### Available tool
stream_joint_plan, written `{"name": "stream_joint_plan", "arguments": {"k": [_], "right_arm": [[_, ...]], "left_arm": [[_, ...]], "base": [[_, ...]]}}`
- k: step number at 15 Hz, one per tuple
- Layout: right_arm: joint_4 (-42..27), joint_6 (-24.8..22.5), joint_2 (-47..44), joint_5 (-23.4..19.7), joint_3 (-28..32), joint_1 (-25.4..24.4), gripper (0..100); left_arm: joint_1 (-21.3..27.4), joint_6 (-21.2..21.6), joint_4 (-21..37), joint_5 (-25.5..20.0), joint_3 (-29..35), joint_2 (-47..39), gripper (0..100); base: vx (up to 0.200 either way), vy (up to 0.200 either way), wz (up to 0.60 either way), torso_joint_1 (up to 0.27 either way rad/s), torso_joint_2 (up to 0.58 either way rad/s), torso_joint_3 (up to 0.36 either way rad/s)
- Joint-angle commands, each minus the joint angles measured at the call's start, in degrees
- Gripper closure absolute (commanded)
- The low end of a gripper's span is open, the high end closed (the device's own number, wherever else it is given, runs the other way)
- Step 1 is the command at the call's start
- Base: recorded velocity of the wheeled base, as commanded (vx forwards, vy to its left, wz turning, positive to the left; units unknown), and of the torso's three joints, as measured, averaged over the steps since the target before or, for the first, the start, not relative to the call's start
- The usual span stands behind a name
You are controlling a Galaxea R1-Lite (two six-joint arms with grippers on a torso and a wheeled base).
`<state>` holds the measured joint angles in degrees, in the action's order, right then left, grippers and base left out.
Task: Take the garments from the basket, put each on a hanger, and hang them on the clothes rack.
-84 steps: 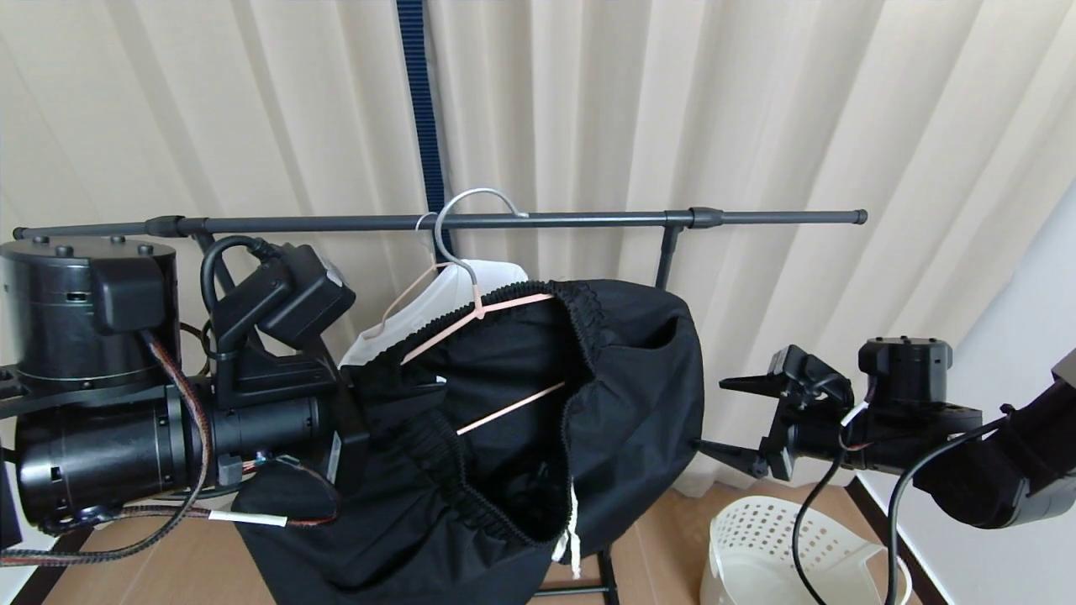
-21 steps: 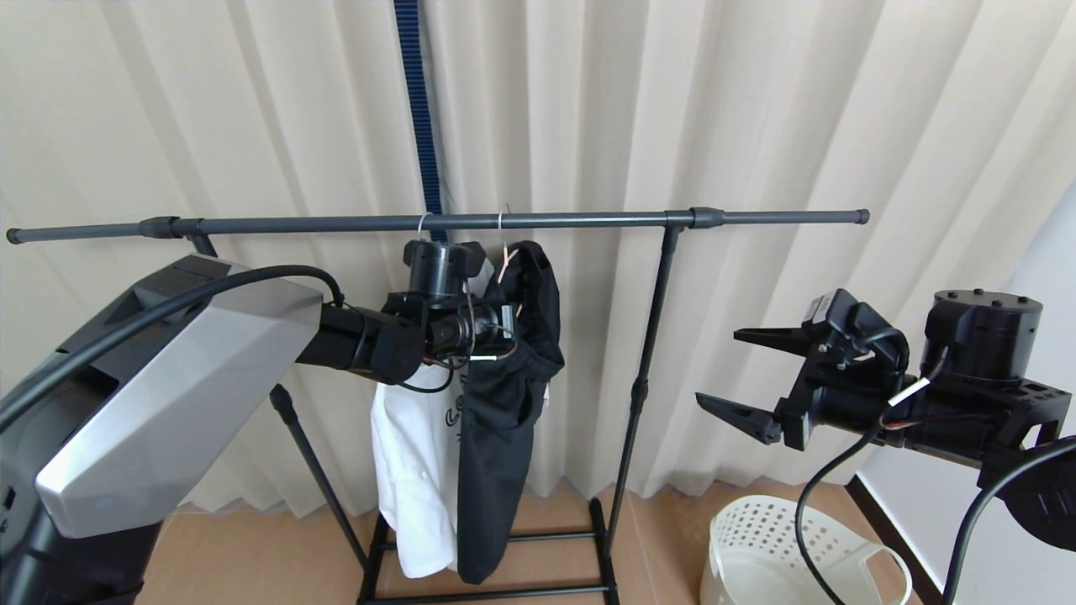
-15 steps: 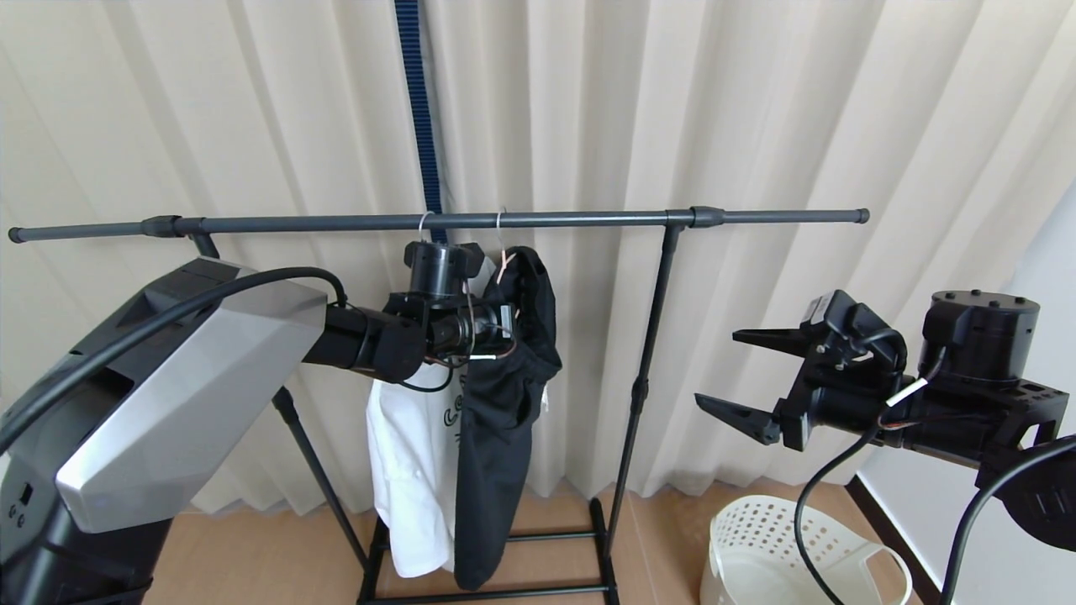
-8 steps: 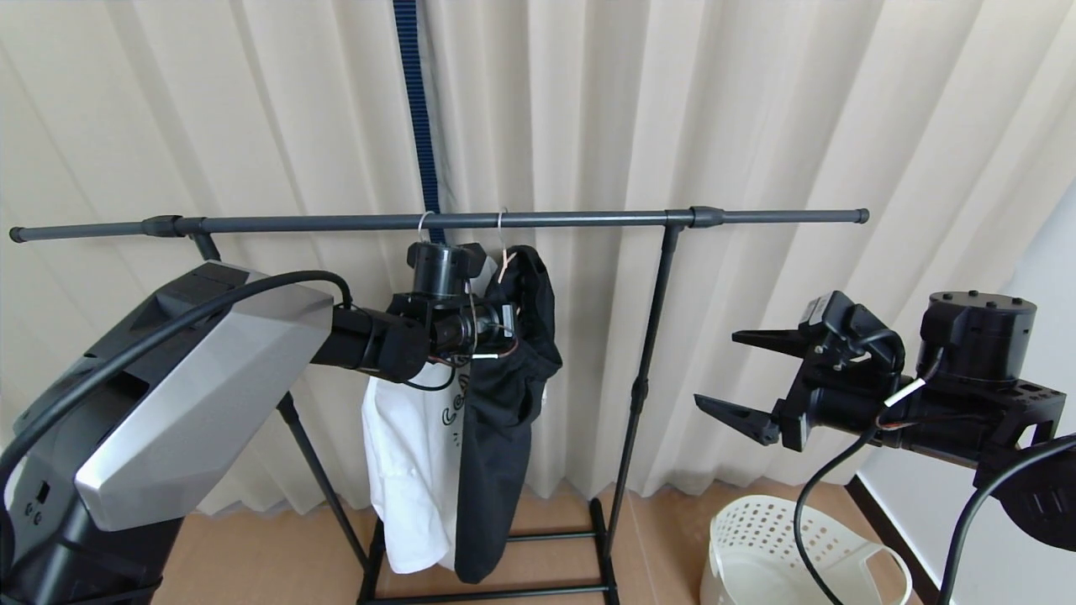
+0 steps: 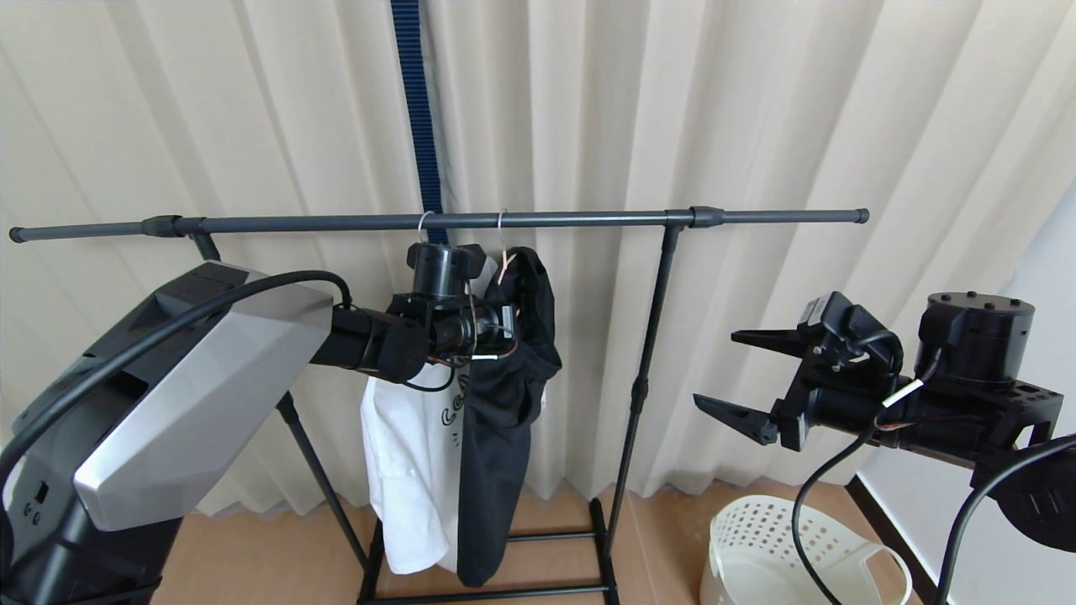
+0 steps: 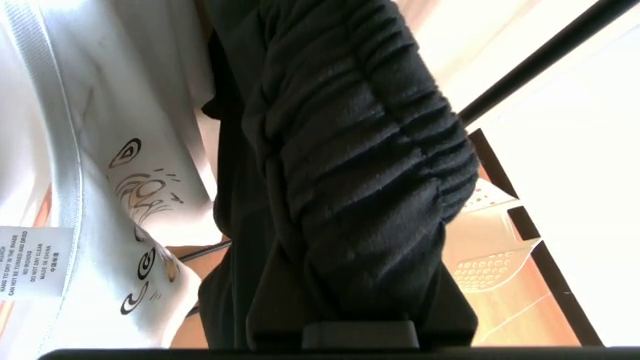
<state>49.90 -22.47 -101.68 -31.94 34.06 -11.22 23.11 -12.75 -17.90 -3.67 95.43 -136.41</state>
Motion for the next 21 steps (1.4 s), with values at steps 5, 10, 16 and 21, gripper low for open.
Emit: {"name": "stream_joint_plan", "arguments": {"k": [5, 10, 16, 21], "right_arm": [[0.0, 0.0, 0.0, -0.1, 0.0, 0.0, 0], [0.0, 0.1, 0.2, -0.1, 0.1, -0.1, 0], [-0.1, 3.0, 7.8, 1.8, -1.3, -1.4, 0], [-7.1, 12.1, 23.5, 9.1, -1.8, -2.0, 0]], "left_arm": [[0.0, 0.1, -0.1, 0.1, -0.8, 0.4, 0], [0.1, 0.3, -0.2, 0.1, -6.4, 6.6, 0], [0.4, 0.6, -0.9, 0.1, -24.4, 23.2, 0], [1.4, 2.0, -1.0, -0.1, -41.3, 41.9, 0]], "base": [[0.000, 0.000, 0.00, 0.000, 0.00, 0.000], [0.000, 0.000, 0.00, 0.000, 0.00, 0.000], [0.000, 0.000, 0.00, 0.000, 0.00, 0.000], [0.000, 0.000, 0.00, 0.000, 0.00, 0.000]]}}
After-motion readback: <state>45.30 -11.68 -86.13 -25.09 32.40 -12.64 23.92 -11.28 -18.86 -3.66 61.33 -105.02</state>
